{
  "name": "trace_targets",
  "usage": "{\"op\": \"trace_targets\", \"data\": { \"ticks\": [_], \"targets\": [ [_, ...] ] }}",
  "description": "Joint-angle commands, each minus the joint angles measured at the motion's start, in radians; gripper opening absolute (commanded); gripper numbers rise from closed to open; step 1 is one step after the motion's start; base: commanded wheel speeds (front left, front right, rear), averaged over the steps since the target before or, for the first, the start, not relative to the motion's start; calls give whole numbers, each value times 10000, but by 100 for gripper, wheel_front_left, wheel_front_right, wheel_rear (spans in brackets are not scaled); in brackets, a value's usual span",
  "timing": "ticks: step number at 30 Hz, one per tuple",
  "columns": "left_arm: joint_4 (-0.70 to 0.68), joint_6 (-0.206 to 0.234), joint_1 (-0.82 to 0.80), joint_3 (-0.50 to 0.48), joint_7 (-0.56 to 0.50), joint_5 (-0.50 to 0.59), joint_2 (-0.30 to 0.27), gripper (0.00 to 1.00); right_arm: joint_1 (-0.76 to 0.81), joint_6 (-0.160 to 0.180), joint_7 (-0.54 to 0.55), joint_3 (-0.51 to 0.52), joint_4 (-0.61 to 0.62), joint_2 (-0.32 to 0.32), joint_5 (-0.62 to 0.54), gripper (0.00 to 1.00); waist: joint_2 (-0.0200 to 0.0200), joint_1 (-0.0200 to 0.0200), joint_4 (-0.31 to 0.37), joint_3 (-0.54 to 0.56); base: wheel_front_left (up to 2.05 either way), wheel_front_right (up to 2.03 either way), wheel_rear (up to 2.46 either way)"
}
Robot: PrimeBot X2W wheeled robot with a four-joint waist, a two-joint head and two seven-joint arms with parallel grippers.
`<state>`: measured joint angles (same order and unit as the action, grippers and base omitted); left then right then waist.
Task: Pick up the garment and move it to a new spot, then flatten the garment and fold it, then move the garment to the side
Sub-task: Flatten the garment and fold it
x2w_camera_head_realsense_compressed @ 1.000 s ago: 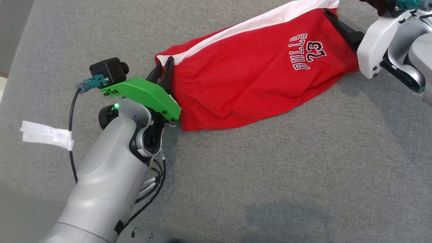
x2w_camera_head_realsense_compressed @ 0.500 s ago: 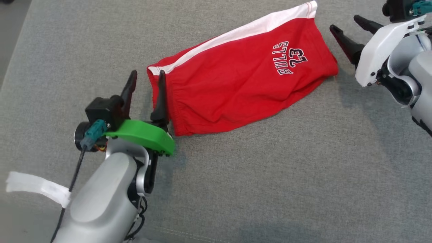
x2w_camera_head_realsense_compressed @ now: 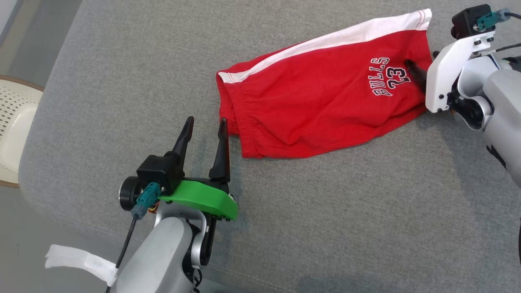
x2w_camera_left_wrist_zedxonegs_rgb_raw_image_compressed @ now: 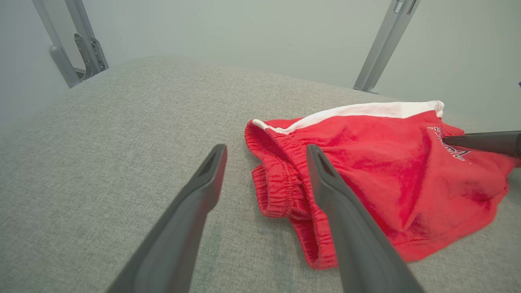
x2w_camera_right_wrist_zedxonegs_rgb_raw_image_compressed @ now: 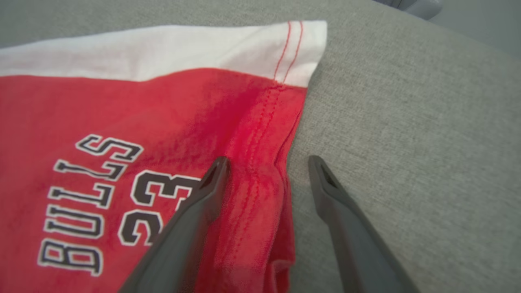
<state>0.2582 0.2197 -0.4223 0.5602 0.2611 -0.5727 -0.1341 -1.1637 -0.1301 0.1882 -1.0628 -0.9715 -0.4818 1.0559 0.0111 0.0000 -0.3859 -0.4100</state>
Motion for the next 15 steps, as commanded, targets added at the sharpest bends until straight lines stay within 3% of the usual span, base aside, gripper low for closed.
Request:
{"op": "trace_targets", "data": {
  "ticks": [1,2,3,7,10,15],
  "targets": [
    [-12,-209,192,-92,46,232,129,100,410,-19,513,-165,-181,252,96,96,-111,0,-64,95,0,0,0],
    [20,-298,289,-175,47,312,192,100,470,-19,678,-263,-210,296,8,40,-111,0,-52,131,0,0,0],
    [76,-383,373,-250,45,421,227,100,562,-21,831,-312,-206,322,4,0,-111,0,-22,173,0,0,0],
    [206,-647,691,-529,46,750,393,100,799,-4,916,28,-235,477,440,0,-111,0,371,394,0,0,0],
    [250,-805,1019,-838,45,1058,299,100,988,-2,774,435,-96,717,939,0,-111,0,949,672,0,0,0],
    [92,-1139,1612,-1040,45,1756,56,100,1602,13,620,837,277,587,1581,0,-111,0,2000,1213,0,0,0]
  ]
}}
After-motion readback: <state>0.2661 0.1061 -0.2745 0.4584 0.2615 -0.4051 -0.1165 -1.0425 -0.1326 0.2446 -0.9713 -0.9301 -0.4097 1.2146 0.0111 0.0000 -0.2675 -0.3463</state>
